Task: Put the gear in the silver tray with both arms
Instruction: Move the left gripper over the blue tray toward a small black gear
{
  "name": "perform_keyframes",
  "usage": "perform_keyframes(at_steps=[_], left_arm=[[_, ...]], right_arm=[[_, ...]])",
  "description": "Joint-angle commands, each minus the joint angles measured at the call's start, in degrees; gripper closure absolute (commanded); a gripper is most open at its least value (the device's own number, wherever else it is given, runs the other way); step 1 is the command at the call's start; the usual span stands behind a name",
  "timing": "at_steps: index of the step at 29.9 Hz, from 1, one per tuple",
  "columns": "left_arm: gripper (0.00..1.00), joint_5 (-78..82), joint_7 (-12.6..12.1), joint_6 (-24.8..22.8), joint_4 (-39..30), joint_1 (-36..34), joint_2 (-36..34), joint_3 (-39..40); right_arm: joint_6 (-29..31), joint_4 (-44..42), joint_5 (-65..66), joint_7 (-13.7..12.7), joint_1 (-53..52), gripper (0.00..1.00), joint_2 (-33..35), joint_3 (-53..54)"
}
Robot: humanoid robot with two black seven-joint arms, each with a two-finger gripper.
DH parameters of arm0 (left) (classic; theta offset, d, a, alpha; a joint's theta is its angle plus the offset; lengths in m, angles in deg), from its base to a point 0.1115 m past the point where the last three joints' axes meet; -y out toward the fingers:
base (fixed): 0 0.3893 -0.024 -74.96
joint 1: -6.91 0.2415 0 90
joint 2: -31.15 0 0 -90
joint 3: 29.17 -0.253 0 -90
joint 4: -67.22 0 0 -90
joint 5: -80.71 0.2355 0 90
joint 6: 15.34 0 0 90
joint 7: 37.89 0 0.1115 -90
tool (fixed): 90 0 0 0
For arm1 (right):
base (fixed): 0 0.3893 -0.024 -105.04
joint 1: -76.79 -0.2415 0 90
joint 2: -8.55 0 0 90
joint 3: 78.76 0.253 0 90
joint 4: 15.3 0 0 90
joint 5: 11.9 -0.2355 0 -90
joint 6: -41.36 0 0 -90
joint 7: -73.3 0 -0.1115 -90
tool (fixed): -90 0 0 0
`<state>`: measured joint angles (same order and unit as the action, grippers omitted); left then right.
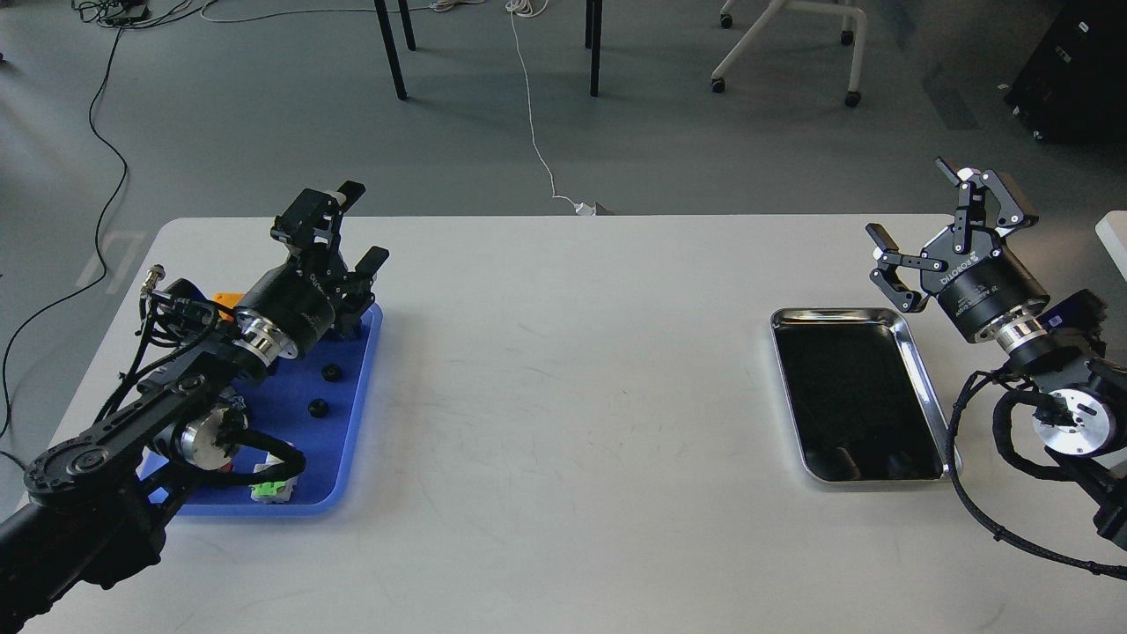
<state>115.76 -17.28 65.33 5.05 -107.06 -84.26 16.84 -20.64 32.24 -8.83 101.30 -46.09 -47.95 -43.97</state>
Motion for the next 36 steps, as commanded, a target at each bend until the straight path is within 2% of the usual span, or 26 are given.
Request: perform_keyframes(at_steps=[1, 13, 15, 17, 22, 28, 36], left_arm=[[0.02, 0.37, 0.4, -0.08, -0.15, 0.41, -0.17, 0.48], [0.02, 0.37, 1.63, -2.18, 0.29, 0.15, -1.83, 0.04], [0.02, -0.07, 3.55, -2.27, 0.11, 0.41, -3.15, -0.14], [0.02, 0.63, 7.06, -2.27, 0.46, 0.24, -3.59, -0.49], [0.02, 2.46, 7.39, -5.43, 0.29, -0.11, -5.96, -1.01], [0.02, 23.09, 7.39, -12.11, -3.04, -0.29, -11.93, -1.19], [0.03, 54.83, 7.39, -11.94, -11.65, -0.47, -21.69, -1.28]], right_arm=[[0.0, -0.08, -0.09, 0.0, 0.01, 0.01, -0.02, 0.02], [0.0, -0.08, 0.0, 0.0, 0.01, 0.01, -0.02, 0.02], [0.0, -0.08, 0.0, 0.0, 0.01, 0.01, -0.02, 0.02], [0.0, -0.08, 0.0, 0.0, 0.01, 0.01, -0.11, -0.07], [0.0, -0.08, 0.0, 0.0, -0.08, 0.01, -0.19, -0.07], [0.0, -0.08, 0.0, 0.0, -0.08, 0.01, -0.11, -0.16], [0.0, -0.08, 0.0, 0.0, -0.08, 0.01, -0.19, -0.16]])
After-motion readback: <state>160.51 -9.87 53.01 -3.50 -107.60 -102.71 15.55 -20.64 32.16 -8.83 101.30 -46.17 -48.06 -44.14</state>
